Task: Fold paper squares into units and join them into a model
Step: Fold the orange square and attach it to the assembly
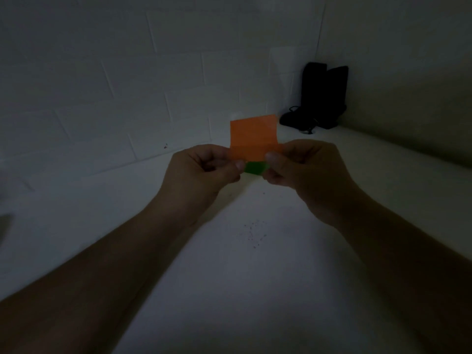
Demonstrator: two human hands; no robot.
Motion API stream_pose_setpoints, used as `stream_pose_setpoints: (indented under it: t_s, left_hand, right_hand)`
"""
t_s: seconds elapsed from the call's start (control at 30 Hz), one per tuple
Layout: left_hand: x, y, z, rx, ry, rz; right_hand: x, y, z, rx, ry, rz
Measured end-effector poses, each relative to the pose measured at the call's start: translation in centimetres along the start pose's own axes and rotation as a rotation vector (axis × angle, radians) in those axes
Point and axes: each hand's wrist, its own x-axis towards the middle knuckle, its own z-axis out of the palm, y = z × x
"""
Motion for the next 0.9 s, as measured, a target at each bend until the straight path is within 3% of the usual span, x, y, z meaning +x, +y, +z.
stream_pose_setpoints:
  t_s: [0.2, 0.5, 0.63, 0.9]
  left_hand:
    - [0.13, -0.12, 0.32, -0.078, 0.027, -0.054]
    - [0.1, 0.41, 0.69, -0.248, 0.005, -0.344]
    - [-0.09, 0.5, 0.8, -0.198, -0.09, -0.391]
    - [-0.26, 0.26, 0.93, -0.206, -0.109, -0.409]
  right_hand:
    - [0.11, 0.13, 0.14, -0.055, 0.049, -0.008]
    - [0.15, 0.27, 0.34, -0.073, 0.083, 0.067]
    - [0.22, 0.31, 0.26, -0.063, 0.058, 0.115]
    - [0.05, 0.27, 0.55, 0.074, -0.067, 0.202]
